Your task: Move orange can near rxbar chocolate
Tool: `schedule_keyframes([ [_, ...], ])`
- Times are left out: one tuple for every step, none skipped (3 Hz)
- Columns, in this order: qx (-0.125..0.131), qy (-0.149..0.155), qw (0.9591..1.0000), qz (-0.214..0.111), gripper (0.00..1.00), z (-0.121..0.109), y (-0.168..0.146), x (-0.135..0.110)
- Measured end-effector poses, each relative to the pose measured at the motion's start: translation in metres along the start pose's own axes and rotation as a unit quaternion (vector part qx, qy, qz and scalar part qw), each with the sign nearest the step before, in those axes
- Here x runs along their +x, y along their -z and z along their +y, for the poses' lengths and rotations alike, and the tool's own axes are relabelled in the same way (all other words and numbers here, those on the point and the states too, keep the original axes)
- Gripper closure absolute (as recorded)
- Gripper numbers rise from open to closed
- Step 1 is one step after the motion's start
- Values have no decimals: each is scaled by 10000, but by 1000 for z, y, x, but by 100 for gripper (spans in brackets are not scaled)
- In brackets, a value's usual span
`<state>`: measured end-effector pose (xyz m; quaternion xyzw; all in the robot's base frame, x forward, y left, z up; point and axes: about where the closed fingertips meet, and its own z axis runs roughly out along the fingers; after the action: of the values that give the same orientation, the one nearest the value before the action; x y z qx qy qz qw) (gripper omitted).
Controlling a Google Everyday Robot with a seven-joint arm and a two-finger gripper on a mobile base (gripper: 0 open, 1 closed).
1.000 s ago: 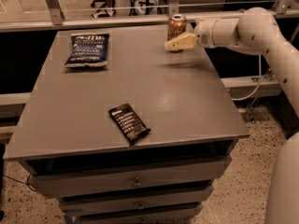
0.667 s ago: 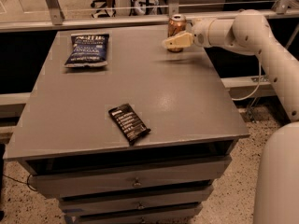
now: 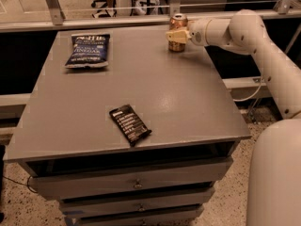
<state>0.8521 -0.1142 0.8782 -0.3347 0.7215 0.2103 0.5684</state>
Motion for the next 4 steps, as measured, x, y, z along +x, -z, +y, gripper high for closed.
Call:
schedule_keyframes([
  [-139,-54,9997,-183,69,17,18,-13],
  [-632,-110,9970,-441,92,64,48,-32],
  [-1177,-146,9899,-781,100,120,79,-45],
  [-1304,-191,9876,-849,100,134,77,-46],
])
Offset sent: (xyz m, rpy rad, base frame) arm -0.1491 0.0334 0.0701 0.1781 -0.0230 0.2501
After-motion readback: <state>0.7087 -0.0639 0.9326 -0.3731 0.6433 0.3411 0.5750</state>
